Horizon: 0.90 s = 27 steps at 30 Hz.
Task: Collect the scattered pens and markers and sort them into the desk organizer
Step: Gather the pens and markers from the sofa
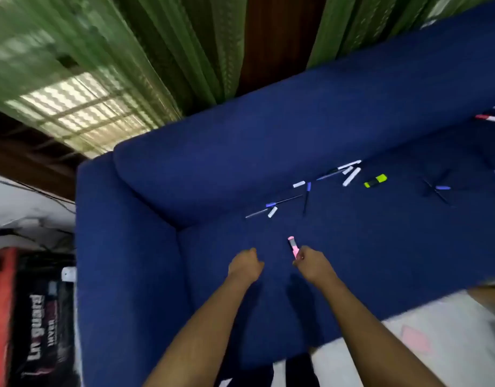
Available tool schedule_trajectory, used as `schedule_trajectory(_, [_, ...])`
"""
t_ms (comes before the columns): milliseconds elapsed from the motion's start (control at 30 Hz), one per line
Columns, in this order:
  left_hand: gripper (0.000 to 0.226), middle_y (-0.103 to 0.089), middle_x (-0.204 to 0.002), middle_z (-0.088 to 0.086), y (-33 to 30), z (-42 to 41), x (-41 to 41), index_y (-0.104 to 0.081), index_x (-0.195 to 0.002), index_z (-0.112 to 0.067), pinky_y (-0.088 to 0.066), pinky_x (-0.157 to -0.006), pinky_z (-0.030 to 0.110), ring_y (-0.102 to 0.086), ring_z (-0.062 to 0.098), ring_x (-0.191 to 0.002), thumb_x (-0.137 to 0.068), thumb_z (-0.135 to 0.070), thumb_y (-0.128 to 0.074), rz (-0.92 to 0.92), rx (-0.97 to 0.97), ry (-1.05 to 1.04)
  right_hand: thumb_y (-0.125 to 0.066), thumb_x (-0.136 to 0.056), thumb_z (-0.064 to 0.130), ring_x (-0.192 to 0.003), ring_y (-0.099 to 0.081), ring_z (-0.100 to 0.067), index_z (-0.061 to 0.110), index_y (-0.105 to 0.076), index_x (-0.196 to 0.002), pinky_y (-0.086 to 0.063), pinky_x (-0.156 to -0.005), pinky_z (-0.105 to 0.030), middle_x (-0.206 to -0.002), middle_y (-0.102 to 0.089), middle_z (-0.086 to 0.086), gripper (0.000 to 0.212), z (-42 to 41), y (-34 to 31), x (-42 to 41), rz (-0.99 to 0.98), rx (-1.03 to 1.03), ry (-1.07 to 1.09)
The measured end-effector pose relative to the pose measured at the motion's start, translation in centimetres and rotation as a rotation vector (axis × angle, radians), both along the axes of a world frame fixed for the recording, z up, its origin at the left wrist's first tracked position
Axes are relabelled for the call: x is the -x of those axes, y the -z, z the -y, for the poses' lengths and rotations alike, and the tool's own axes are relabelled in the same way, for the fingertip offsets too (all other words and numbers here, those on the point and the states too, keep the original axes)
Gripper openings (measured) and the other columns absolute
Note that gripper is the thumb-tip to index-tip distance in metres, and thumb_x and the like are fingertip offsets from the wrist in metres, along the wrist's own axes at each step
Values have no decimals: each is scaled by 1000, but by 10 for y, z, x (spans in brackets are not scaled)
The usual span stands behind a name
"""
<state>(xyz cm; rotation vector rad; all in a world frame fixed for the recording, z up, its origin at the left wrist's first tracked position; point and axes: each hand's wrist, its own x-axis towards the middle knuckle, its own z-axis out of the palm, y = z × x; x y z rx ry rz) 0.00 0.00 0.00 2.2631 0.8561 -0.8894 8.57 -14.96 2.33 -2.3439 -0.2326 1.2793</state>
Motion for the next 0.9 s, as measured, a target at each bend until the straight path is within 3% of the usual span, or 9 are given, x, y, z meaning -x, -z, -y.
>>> schedule_trajectory(67, [34, -53, -124, 13, 35, -9, -34, -49, -118, -2, -44, -88, 36, -51, 28, -112, -96, -29, -46, 14, -26, 3, -48, -93, 15, -81, -54, -26, 11, -51, -124, -38, -61, -26, -102, -57, -11, 31, -9, 41, -25, 47, 33, -77])
schedule_trajectory(100, [37, -53, -125, 15, 53, -13, -50, -48, -120, -2, -43, -90, 38, -50, 29, -114, -96, -30, -46, 28, -49, 10, -49, -93, 17, -93, -56, -28, 9, -46, -130, -39, -66, -27, -112, -57, -13, 38, -12, 62, -36, 80, 71, -137])
schedule_trajectory(233, [55, -44, -139, 16, 125, -25, -107, -37, -136, -3, -35, -102, 38, -41, 30, -127, -96, -39, -47, 63, -144, 47, -54, -92, 24, -119, -45, -32, 15, -37, -138, -45, -87, -36, -134, -41, -13, 50, -28, 150, -63, 125, 137, -364])
schedule_trajectory(400, [52, -38, -141, 17, 199, -23, -142, -32, -139, -4, -26, -111, 40, -33, 31, -134, -98, -35, -42, 110, -365, 184, -61, -90, 21, -123, -40, -29, 19, -32, -140, -53, -82, -36, -139, -27, -10, 58, -33, 214, -60, 235, 203, -486])
schedule_trajectory(500, [39, -41, -133, 12, 221, -23, -149, -38, -132, -7, -34, -104, 37, -40, 27, -125, -98, -26, -43, 111, -491, 221, -61, -87, 8, -126, -37, -30, 17, -29, -141, -55, -83, -36, -140, -25, -11, 63, -33, 229, -61, 270, 182, -457])
schedule_trajectory(633, [30, -50, -118, 5, 226, -30, -151, -48, -122, -12, -41, -92, 34, -49, 23, -108, -94, -22, -50, 113, -556, 206, -56, -89, 9, -121, -43, -29, 10, -36, -137, -53, -85, -35, -140, -30, -12, 52, -36, 226, -79, 242, 71, -323])
schedule_trajectory(733, [31, -55, -110, 4, 222, -35, -153, -56, -116, -14, -45, -86, 34, -55, 22, -98, -86, -15, -63, 129, -527, 204, -49, -90, 3, -107, -51, -31, 6, -45, -126, -48, -68, -38, -133, -40, -12, 36, -44, 217, -108, 379, 0, -194])
schedule_trajectory(833, [42, -48, -122, 8, 223, -43, -160, -47, -127, -10, -40, -92, 36, -48, 26, -109, -87, -5, -57, 132, -407, 220, -51, -92, 13, -98, -54, -35, 5, -47, -113, -39, -61, -37, -121, -46, -13, 23, -60, 213, -150, 558, 35, 7])
schedule_trajectory(900, [47, -45, -128, 7, 224, -48, -166, -43, -131, -9, -38, -94, 35, -46, 26, -114, -86, -3, -56, 146, -378, 236, -55, -93, 23, -100, -55, -40, 3, -43, -114, -40, -64, -39, -122, -46, -17, 32, -66, 218, -175, 539, 108, 159])
